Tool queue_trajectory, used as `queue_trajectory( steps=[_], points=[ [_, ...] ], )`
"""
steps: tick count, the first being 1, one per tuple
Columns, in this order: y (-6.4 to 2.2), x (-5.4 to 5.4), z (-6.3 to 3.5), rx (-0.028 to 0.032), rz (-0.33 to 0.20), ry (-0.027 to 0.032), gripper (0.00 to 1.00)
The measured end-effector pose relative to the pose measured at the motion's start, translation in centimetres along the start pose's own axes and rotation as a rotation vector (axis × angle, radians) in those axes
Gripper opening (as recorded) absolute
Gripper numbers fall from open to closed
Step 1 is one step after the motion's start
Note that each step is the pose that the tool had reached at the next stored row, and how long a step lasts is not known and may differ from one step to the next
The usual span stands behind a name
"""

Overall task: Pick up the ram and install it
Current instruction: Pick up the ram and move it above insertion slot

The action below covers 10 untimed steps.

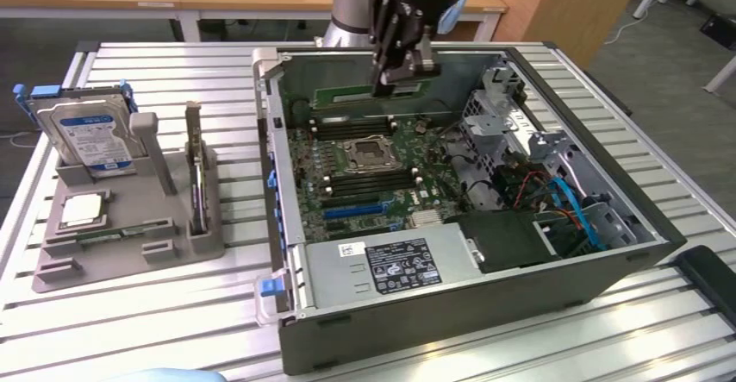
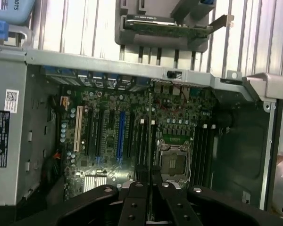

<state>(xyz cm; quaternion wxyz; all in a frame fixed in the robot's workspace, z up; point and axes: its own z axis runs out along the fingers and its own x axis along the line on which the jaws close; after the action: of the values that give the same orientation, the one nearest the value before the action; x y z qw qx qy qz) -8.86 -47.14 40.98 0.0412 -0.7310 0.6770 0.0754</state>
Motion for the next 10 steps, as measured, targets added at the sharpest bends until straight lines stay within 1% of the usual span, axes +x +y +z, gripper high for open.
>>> queue_trajectory(
  steps=[10],
  points=[
    [-2.90, 0.2, -0.31, 0.0003, -0.001, -0.0084, 0.13]
  ],
)
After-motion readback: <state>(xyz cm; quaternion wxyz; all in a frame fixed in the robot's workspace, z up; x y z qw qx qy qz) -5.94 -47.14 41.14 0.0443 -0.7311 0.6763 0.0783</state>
